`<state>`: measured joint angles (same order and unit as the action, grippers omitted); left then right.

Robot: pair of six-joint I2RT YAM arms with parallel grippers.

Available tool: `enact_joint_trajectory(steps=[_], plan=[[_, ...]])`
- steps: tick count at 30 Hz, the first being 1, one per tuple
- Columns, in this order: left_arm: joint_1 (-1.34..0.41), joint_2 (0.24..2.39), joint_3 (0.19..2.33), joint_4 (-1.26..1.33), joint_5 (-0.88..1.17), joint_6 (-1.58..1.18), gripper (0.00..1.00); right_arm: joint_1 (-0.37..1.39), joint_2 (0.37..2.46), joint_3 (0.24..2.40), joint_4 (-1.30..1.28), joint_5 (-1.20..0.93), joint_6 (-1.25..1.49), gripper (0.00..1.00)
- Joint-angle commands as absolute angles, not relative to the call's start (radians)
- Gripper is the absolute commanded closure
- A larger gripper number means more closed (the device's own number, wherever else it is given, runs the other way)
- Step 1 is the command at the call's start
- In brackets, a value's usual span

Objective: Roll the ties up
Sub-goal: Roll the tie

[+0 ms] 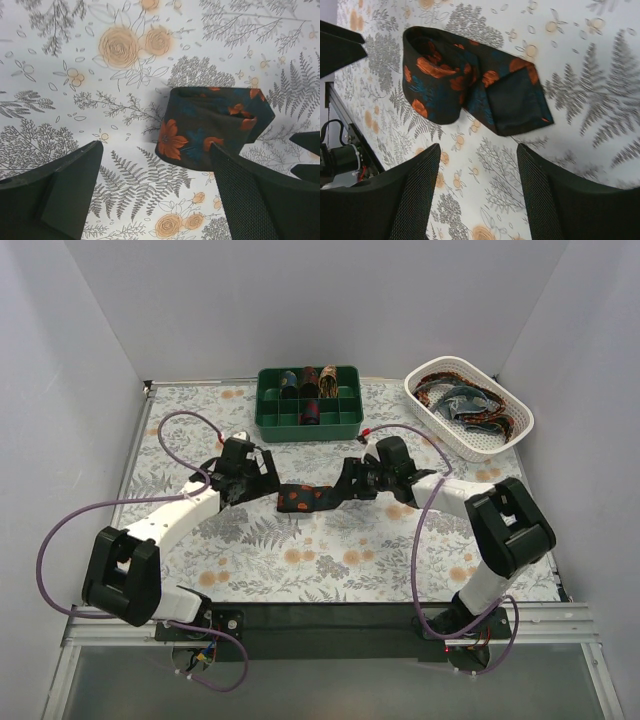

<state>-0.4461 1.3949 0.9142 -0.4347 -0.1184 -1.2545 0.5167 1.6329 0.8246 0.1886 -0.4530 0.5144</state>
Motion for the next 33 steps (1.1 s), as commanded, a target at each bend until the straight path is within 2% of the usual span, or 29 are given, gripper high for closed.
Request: enact_joint_trajectory(steps=[1,5,11,27,33], plan=[[-0.381,1.342,0.818,-0.303,0.124,-1.266,0.19,0.563,1.684,0.916,0.265,-0.457,0.575,0.41],[-0.310,1.353,0.741,-0.213,0.251,-1.282,0.19,0.595,1.775,0.974,0.290,-0.465,0.614,0.42],[-0.291,1.396,0.709,-0.153,0.308,-1.279,0.19,0.618,1.867,1.051,0.301,-0.486,0.630,0.44],[-0.290,1.511,0.718,-0.091,0.362,-1.213,0.19,0.607,1.950,1.127,0.302,-0.532,0.624,0.67],[-0.290,1.549,0.721,-0.063,0.420,-1.206,0.19,0.589,1.988,1.154,0.298,-0.577,0.630,0.69]])
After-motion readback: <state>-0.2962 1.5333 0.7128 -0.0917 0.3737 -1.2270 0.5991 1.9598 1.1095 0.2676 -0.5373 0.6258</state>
